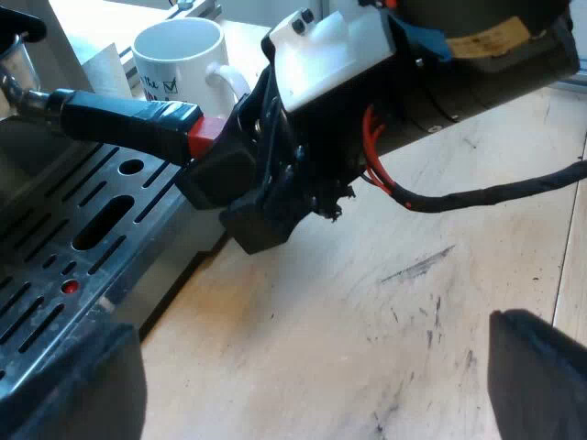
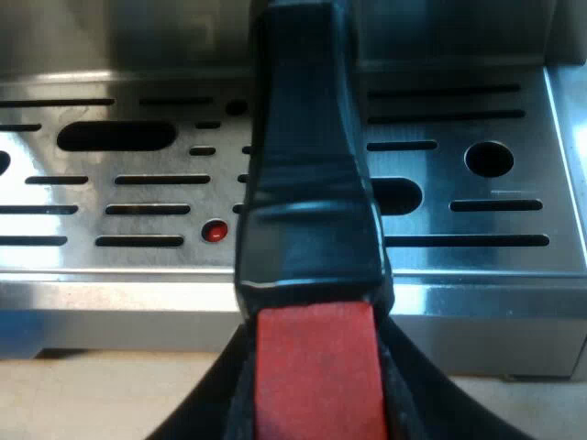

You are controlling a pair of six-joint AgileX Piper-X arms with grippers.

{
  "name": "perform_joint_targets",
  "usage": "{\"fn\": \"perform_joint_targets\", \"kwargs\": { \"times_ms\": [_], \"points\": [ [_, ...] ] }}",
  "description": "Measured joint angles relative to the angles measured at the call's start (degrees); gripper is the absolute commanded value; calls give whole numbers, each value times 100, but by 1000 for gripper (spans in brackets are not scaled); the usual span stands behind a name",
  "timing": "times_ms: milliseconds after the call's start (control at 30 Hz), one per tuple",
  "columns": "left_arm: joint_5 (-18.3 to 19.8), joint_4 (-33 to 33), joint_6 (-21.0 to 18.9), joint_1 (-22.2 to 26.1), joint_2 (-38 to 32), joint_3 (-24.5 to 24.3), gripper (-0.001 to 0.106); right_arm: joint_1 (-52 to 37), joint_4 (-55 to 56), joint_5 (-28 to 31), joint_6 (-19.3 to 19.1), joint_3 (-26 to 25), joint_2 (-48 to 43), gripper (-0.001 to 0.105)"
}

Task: Grind coffee beans and then tamp

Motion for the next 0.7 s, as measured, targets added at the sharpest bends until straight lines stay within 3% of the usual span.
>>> {"fn": "perform_joint_targets", "kwargs": {
  "times_ms": [700],
  "points": [
    [0, 0, 0, 0, 0, 0, 76, 619, 182, 810, 186, 97, 6, 0]
  ]
}}
